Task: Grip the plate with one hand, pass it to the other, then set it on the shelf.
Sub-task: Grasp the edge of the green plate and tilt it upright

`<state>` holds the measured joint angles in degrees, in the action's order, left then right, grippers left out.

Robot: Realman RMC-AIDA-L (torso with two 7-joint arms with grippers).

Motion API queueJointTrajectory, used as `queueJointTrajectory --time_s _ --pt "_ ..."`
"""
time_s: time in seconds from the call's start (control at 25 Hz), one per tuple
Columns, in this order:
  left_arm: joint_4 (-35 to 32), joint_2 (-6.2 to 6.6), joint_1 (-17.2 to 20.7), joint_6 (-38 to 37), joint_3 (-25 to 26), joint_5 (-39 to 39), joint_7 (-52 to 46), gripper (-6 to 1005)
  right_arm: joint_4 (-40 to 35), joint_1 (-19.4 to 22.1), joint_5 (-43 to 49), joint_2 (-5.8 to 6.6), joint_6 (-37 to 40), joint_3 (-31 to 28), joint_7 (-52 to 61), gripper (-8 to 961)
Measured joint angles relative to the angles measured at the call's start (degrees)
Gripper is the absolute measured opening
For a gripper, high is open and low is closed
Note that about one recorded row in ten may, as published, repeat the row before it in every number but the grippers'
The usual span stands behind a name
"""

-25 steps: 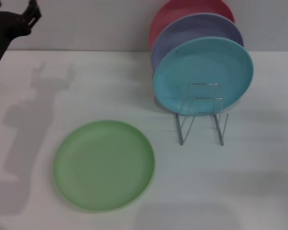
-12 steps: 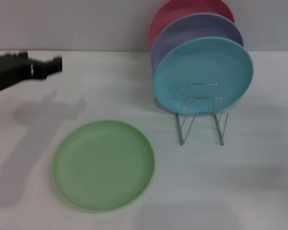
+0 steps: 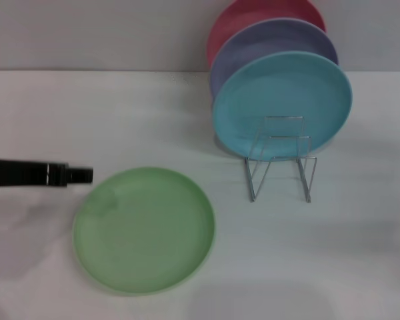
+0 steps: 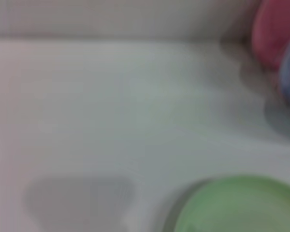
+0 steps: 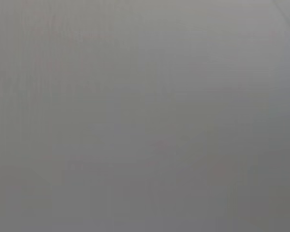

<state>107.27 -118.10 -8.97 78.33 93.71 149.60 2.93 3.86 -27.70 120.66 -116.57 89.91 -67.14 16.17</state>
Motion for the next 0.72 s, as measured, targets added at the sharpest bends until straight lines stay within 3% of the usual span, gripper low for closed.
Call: queueJointTrajectory --time_s 0.24,0.28,0.48,0.72 --pt "-3.10 -0.02 -2.72 5.26 -0.15 2.91 -3.98 828 0.09 -0.19 0.00 0.85 0.06 -0.55 0.00 658" --pt "-6.61 -0.03 -5.47 7.10 -0.29 4.42 -5.44 828 0.15 -0.20 0.00 1.10 0.15 -0.55 0.01 658" --pt "-15.44 -0.21 -12.15 8.75 -0.36 6.66 -6.79 827 0.25 -0.23 0.00 1.79 0.38 -0.53 0.30 659" --pt "-19.25 -0.23 -15.29 8.99 -0.42 6.85 -7.29 827 0.25 -0.31 0.01 2.16 0.32 -0.56 0.25 658"
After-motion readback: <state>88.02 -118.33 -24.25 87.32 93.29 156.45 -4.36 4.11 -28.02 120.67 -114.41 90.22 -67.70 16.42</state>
